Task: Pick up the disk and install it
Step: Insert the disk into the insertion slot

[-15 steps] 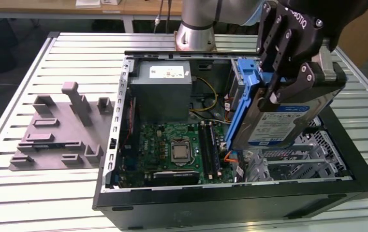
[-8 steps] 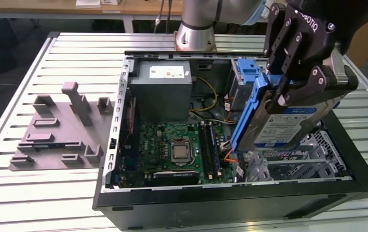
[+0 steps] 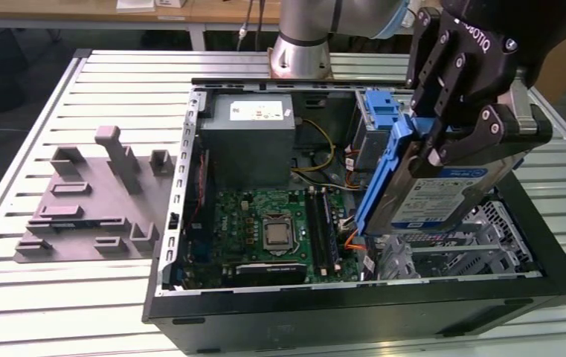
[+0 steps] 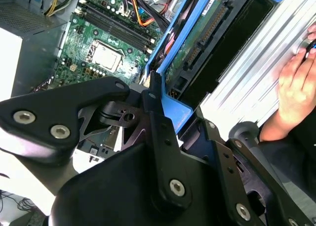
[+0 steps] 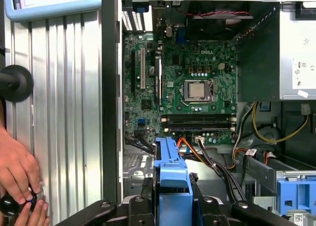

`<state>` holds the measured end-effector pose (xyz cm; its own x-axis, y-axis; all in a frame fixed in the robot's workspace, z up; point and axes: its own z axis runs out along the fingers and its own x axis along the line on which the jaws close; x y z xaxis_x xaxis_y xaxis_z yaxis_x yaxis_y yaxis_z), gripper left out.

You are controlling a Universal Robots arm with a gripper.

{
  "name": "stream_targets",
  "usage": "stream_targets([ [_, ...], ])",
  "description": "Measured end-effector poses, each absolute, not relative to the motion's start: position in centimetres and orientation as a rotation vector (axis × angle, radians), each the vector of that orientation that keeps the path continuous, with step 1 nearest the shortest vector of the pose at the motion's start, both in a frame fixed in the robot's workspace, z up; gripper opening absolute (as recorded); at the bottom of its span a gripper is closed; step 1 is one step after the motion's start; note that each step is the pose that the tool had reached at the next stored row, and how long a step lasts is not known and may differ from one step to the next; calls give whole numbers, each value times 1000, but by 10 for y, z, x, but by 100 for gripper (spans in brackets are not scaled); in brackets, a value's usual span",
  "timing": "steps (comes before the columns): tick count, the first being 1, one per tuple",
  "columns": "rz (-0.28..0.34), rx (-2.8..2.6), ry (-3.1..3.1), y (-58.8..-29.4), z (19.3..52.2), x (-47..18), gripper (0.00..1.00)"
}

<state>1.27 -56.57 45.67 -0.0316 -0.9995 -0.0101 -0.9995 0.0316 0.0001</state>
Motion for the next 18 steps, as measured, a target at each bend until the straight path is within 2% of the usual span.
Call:
stream_targets([
  [18, 11, -2181, 2251, -566, 456, 20, 36],
])
